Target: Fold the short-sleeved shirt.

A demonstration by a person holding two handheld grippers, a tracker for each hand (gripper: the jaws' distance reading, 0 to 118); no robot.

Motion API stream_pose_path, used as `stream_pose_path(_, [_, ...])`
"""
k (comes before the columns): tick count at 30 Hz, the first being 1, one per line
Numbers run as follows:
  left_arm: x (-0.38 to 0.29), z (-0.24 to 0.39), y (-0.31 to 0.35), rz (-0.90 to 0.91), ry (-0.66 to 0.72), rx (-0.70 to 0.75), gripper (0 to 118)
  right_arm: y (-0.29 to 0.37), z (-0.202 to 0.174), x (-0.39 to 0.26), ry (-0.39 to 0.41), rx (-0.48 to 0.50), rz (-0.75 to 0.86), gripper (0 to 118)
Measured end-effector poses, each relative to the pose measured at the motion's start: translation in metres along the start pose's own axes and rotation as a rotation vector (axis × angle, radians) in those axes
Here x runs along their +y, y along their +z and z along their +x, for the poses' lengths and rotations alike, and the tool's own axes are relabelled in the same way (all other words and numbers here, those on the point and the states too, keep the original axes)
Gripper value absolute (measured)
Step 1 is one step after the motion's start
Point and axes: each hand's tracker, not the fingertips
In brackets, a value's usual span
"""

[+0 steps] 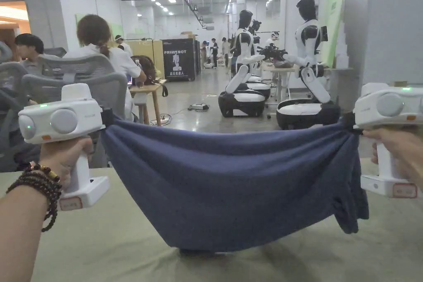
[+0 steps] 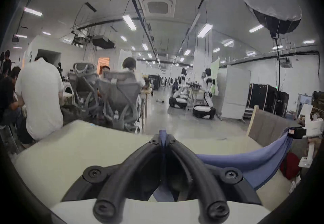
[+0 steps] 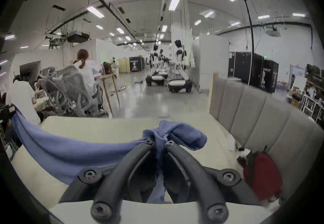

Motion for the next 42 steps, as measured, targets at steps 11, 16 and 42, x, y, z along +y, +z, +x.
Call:
stream_pose_path(11, [-0.073, -0.011, 0.054, -0.113, 0.064, -0.100, 1, 0.055, 0.011, -0.099, 0.123, 0.051, -0.063, 5])
stream_pose_path(16, [-0.139, -0.026, 0.140, -0.171, 0.075, -0.121, 1, 0.127, 0.012, -0.193, 0.194, 0.073, -0.118, 5])
stream_pose_path(42, [-0.254, -0.043, 0.259, -0.420, -0.025, 0.030, 112, 0.181, 0.019, -0.309, 0.162, 0.054, -0.232, 114])
